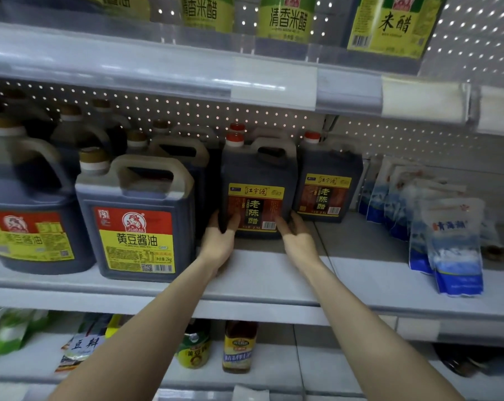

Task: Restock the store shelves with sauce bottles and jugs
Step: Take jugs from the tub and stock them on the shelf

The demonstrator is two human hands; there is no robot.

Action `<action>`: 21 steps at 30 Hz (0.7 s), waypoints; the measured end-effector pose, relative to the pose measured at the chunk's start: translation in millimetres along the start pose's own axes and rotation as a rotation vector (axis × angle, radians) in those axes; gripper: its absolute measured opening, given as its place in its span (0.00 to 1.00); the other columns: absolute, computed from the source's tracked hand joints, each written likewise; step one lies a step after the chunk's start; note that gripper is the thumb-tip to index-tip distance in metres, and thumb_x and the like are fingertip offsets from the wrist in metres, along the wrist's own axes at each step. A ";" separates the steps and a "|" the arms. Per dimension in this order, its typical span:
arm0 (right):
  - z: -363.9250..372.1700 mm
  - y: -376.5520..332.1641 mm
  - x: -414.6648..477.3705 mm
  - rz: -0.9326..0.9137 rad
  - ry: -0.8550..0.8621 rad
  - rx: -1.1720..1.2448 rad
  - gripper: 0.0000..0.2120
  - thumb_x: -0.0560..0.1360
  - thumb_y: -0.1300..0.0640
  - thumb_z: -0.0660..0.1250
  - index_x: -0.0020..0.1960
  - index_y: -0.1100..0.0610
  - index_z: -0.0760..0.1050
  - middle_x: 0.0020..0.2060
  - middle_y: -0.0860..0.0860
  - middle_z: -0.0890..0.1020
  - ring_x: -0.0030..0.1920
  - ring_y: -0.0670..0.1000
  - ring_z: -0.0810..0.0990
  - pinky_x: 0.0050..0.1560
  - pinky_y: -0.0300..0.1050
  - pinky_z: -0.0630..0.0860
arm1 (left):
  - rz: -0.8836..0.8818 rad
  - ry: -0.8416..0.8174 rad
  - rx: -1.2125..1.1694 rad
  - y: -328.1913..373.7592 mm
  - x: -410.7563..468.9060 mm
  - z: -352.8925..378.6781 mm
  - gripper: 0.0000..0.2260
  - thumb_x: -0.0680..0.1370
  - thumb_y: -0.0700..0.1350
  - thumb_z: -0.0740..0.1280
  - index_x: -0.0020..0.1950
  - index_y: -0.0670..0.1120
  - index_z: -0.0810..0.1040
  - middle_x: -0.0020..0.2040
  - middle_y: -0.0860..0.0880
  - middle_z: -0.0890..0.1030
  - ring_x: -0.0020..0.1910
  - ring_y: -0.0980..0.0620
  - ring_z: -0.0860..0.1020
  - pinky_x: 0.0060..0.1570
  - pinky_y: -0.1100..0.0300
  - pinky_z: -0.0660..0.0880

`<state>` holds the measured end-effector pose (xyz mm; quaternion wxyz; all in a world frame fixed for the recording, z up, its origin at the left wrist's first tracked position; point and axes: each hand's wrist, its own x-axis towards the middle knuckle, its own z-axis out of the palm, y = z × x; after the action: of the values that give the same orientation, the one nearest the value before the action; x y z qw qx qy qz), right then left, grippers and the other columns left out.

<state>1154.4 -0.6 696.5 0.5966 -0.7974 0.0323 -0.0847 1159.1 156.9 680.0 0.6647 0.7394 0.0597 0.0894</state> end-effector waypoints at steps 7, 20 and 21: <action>0.5 -22.4 -86.8 0.008 0.007 -0.022 0.24 0.79 0.50 0.64 0.71 0.58 0.67 0.63 0.50 0.75 0.58 0.42 0.70 0.56 0.34 0.65 | 0.115 -0.160 0.063 13.6 -73.3 -38.1 0.24 0.79 0.49 0.66 0.73 0.45 0.66 0.65 0.47 0.76 0.65 0.52 0.73 0.66 0.56 0.69; 26.6 78.1 -238.4 0.229 0.024 0.016 0.13 0.78 0.54 0.67 0.59 0.59 0.77 0.46 0.47 0.81 0.49 0.46 0.79 0.50 0.30 0.73 | -0.146 -0.193 0.083 -84.3 -209.7 -97.5 0.18 0.78 0.46 0.68 0.66 0.42 0.73 0.44 0.53 0.78 0.42 0.62 0.76 0.38 0.77 0.71; 31.2 95.8 -247.0 0.255 0.015 0.016 0.13 0.78 0.54 0.67 0.59 0.59 0.77 0.46 0.48 0.81 0.49 0.47 0.79 0.51 0.34 0.73 | -0.185 -0.195 0.093 -101.8 -218.4 -100.2 0.16 0.77 0.47 0.68 0.64 0.44 0.73 0.44 0.52 0.78 0.42 0.61 0.76 0.38 0.77 0.71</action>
<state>921.6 39.2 572.5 0.6086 -0.7814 0.1373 -0.0142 927.7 220.2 577.4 0.6376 0.7660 0.0668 -0.0476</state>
